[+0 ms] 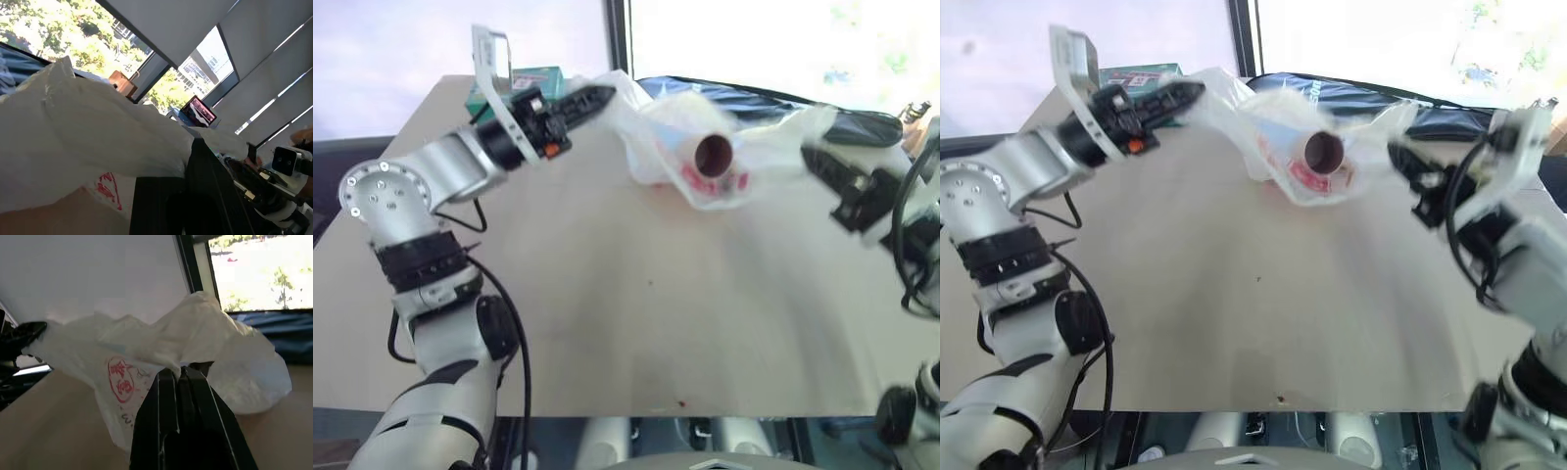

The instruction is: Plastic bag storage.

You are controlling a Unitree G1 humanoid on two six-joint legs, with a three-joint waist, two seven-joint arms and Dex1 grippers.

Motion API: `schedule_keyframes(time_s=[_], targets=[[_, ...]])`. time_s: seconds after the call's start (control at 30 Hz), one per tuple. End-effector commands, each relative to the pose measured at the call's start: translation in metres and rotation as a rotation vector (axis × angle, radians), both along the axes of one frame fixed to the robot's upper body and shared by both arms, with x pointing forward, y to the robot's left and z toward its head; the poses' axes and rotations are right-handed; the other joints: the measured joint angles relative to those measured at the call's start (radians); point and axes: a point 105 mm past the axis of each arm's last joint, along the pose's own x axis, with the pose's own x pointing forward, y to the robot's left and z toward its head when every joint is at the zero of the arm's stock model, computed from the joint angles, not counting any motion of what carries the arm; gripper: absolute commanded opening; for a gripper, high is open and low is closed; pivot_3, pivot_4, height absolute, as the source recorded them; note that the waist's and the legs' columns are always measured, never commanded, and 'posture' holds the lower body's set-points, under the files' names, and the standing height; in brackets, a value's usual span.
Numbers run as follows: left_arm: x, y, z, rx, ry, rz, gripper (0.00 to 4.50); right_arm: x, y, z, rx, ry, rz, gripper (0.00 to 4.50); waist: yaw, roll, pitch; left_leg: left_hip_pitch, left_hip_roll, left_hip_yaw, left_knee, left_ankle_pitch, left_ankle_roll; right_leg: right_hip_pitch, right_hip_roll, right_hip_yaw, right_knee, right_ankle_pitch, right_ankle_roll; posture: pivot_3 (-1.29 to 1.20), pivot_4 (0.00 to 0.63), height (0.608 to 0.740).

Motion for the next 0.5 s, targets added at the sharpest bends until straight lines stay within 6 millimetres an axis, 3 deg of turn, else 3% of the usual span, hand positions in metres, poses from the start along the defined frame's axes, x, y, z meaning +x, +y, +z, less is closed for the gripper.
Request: schedule_keyframes(time_s=[0.03,0.13,0.27,0.37,0.5], targets=[[-0.017,-0.012,-0.029,0.16,-0.042,-0.012,0.04,-0.012,-0.01,-0.04,-0.203,0.092,-0.053,0.0,-0.001,0.0,0.0,0.002,0.0,0.0,0.0,0.0,0.001,0.002,0.0,0.0,-0.001,0.0,0.0,0.0,0.15,0.74],[-0.026,-0.011,-0.076,0.364,-0.078,0.057,0.04,-0.021,-0.025,-0.075,-0.375,0.175,-0.105,0.0,-0.007,0.001,-0.001,0.004,0.0,0.001,-0.001,-0.001,0.001,0.003,0.001,0.001,-0.002,0.0,0.0,0.0,0.15,0.74],[-0.03,0.003,-0.11,0.434,-0.216,0.19,0.04,-0.033,-0.035,-0.085,-0.467,0.127,-0.089,0.0,-0.004,0.001,-0.001,0.005,0.002,0.001,-0.001,0.0,0.0,0.003,0.003,0.003,-0.002,0.0,0.0,0.0,0.15,0.74],[-0.053,0.008,-0.116,0.349,-0.255,0.091,0.0,-0.047,-0.036,-0.087,-0.535,0.066,-0.022,0.79,0.002,0.001,-0.001,0.005,0.002,0.0,-0.001,0.0,0.0,0.003,0.004,0.002,-0.002,-0.002,0.002,0.0,0.15,0.74],[-0.07,0.013,-0.124,0.362,-0.259,0.034,1.79,-0.064,-0.049,-0.091,-0.549,0.049,0.014,2.72,0.012,0.0,-0.002,0.004,0.002,-0.001,0.0,-0.002,0.003,0.004,0.003,0.001,-0.003,-0.003,0.003,0.0,0.15,0.74]])
